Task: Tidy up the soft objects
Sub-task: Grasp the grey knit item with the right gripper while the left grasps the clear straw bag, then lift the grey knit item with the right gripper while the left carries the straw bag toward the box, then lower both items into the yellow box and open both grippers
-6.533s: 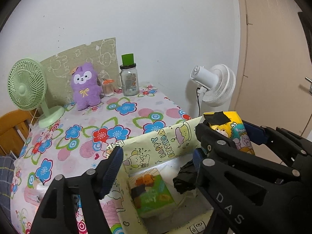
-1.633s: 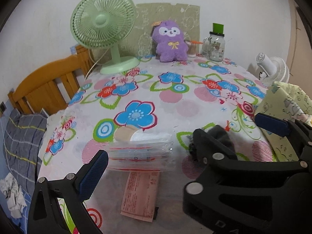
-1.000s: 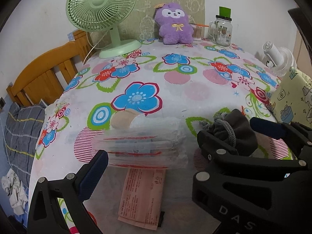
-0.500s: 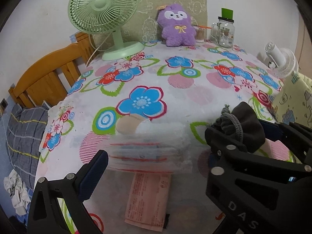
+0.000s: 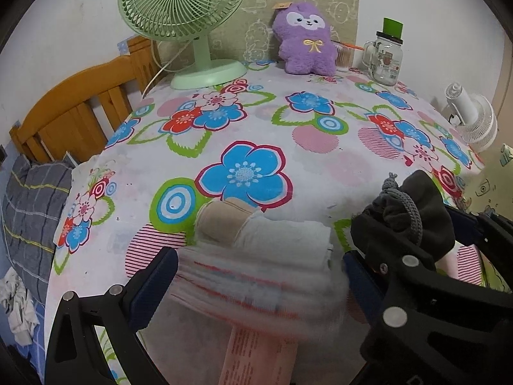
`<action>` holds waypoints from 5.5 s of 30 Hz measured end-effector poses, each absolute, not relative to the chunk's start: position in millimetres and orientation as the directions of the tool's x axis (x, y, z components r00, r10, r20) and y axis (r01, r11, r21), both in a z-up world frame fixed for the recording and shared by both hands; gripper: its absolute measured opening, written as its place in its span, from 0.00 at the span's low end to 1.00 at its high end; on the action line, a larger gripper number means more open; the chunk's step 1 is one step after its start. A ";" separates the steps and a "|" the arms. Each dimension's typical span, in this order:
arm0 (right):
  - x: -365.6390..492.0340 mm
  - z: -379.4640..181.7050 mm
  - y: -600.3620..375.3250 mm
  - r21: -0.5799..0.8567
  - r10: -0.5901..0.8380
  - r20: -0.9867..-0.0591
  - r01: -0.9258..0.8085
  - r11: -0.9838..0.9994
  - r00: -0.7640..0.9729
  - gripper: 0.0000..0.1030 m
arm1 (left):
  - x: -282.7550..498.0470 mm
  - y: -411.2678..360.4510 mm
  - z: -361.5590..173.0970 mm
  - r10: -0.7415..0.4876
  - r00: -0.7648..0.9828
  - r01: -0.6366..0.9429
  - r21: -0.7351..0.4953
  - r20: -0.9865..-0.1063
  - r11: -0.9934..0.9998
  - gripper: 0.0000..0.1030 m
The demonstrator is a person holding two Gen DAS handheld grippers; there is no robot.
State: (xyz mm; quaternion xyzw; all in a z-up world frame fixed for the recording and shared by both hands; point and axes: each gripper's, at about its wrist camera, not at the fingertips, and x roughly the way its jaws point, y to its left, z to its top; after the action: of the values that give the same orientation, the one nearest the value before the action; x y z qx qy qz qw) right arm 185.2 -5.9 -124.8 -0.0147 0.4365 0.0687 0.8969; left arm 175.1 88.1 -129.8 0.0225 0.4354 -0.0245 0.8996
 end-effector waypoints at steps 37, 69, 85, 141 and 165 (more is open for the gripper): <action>174.5 -118.9 -2.0 0.028 0.113 -0.779 -0.146 0.989 0.617 0.62 | 150.6 85.9 -114.5 -0.075 0.658 0.096 -0.016 -0.749 0.995 0.84; 119.2 -50.2 -53.8 0.011 0.095 -0.665 -0.118 0.993 0.740 0.62 | 99.8 30.2 -50.3 -0.090 0.766 0.137 0.024 -0.637 0.990 0.84; 93.2 -24.8 -102.9 -0.001 0.047 -0.619 -0.060 0.998 0.784 0.62 | 84.2 -15.7 -31.5 -0.150 0.789 0.209 0.030 -0.596 0.977 0.84; 88.5 -18.2 -258.3 0.045 -0.078 -0.594 0.130 0.991 0.801 0.62 | 99.3 -168.6 -29.8 -0.319 0.730 0.428 0.040 -0.604 0.903 0.84; 102.3 -34.2 -280.9 0.088 -0.054 -0.626 0.140 0.986 0.778 0.62 | 117.1 -193.0 -45.8 -0.310 0.672 0.461 0.053 -0.672 0.886 0.99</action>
State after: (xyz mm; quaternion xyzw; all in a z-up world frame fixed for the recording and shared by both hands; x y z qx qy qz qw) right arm 102.3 -280.9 -34.2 0.0650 0.3292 -0.0515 0.9406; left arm 117.1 -193.0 -45.8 0.1098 0.3447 -0.2123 0.9078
